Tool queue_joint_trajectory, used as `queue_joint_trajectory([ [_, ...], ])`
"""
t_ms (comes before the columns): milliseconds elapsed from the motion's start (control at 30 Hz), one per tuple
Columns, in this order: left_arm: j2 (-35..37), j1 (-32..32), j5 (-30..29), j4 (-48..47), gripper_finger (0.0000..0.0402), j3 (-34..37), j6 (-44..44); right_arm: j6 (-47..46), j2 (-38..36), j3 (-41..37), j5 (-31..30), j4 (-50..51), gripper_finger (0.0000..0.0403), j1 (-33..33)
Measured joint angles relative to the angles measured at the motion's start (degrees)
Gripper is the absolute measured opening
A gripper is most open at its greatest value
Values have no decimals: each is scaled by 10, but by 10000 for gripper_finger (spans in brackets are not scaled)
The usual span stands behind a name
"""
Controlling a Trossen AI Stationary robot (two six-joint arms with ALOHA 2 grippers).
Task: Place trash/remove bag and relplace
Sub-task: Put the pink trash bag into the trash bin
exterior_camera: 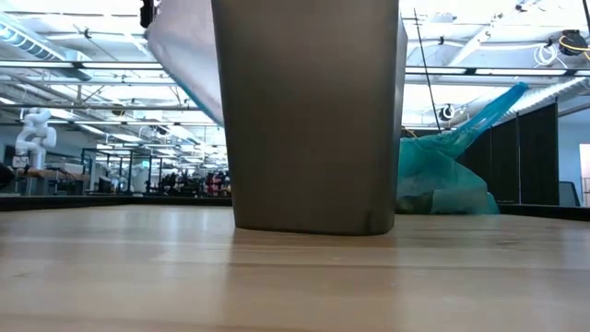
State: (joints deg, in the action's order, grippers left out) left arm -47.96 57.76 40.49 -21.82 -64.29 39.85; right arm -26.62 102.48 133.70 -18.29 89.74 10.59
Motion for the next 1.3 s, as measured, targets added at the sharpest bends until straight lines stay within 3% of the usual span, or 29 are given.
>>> queue_joint_trajectory([
  [167,-4,0,-1,5,0,0,2,-24,5,-73,-35,-25,0,24],
  [333,-3,0,-1,6,0,0,0,-68,4,-179,-88,-27,0,-1],
  [600,-3,0,-1,8,0,0,2,-92,4,-323,6,-159,0,-63],
  [767,1,0,0,7,0,0,2,-89,3,-294,40,-151,0,-55],
  [1000,1,0,0,7,0,0,2,-93,1,-199,137,-36,10,-64],
  [1300,1,0,18,4,0,0,2,-133,1,-47,160,1,93,-73],
])
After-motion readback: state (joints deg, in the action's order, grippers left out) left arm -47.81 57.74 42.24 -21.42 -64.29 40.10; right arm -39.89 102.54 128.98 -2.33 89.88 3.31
